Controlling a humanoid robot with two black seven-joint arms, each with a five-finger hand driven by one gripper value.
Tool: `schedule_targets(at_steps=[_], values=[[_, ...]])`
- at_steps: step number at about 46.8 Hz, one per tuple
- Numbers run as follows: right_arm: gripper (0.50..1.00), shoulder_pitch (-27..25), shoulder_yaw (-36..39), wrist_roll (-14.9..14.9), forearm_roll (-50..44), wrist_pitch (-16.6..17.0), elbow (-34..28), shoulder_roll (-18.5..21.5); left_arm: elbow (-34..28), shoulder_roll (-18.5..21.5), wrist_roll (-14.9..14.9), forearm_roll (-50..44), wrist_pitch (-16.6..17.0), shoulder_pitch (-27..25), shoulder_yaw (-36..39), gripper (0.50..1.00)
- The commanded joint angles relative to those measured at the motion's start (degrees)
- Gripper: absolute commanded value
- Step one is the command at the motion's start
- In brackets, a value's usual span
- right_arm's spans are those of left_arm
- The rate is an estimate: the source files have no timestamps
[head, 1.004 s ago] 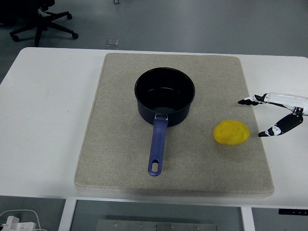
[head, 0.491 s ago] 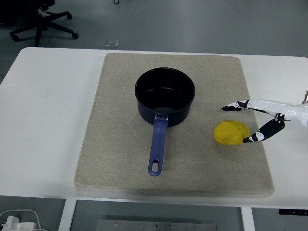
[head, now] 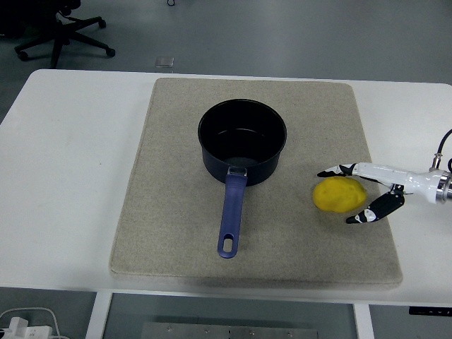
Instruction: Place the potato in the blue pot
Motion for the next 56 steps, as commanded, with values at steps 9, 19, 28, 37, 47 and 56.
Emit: schedule_targets(at_steps=[9, 19, 28, 37, 47, 56], values=[[0.770, 0.24, -0.12, 0.09, -0.27, -0.56, 0.01, 0.08, 0.00, 0.00, -0.02, 0.00, 0.00, -0.02, 0.00, 0.994], [0.500, 0.42, -0.65, 0.09, -1.33, -0.74, -0.08, 0.08, 0.00, 0.00, -0.02, 0.00, 0.00, -0.02, 0.00, 0.994], [0.500, 2.43, -0.65, 0.09, -1.42, -0.30, -1.40, -0.01, 0.00, 0.00, -0.02, 0.00, 0.00, -0.02, 0.00, 0.994], [0.500, 5.51, -0.56, 0.09, -0.45, 0.22, -1.40, -0.71, 0.00, 0.00, -0.02, 0.00, 0.00, -0.02, 0.00, 0.994], [0.500, 6.30, 0.14, 0.09, -0.36, 1.10, -1.40, -0.80, 0.00, 0.00, 0.07, 0.00, 0.00, -0.02, 0.00, 0.994], [0.500, 6.57, 0.41, 0.18, -0.36, 1.10, -1.49, -1.06, 0.00, 0.00, -0.02, 0.00, 0.00, -0.02, 0.00, 0.994]])
